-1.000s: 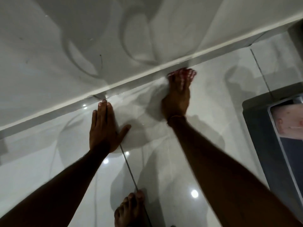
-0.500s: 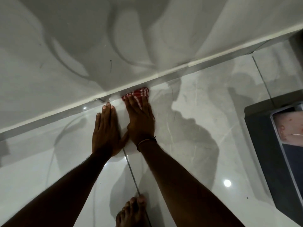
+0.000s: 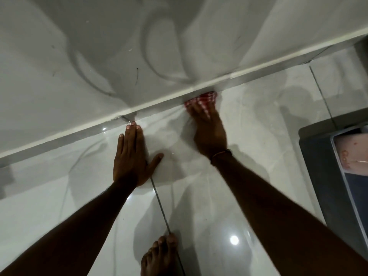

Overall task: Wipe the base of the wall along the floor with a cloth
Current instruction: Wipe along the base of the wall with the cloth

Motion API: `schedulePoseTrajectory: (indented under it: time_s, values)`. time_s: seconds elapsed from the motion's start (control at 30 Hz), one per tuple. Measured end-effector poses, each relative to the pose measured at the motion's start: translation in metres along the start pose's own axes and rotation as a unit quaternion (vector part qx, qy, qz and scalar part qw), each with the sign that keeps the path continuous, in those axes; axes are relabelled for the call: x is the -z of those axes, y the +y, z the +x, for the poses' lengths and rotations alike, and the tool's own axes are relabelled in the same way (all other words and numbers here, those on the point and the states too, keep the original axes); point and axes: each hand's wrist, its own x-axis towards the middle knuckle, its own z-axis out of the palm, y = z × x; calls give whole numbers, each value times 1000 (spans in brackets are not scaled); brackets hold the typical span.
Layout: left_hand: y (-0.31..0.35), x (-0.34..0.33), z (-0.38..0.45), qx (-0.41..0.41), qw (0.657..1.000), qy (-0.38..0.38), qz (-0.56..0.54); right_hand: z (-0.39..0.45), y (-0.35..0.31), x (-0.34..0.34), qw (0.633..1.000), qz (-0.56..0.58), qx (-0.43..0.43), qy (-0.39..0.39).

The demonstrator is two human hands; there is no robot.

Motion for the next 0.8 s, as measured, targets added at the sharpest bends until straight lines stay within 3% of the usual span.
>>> schedulePoseTrajectory:
  time_s: [0.17,0.3,0.43,0.6,0.7,0.8]
  values:
    - [1,-1,1,3,1000,4,0,28,105,64,996,-92,6,3]
    - [0,-2,1,3,1000,11,0,53,176,113,991,-106,-84,18]
    - [-1,-2,0,-1,1000,17,0,72,215,135,977,-163,-139,-16]
    - [-2,-2,1,16,999,11,-30,68,199,113,967,-210,-139,-33]
    - [-9,0,-4,17,999,23,-40,46,144,77,974,-210,-83,3]
    - [-19,3,-11,27,999,27,-30,19,66,33,989,-130,-47,60]
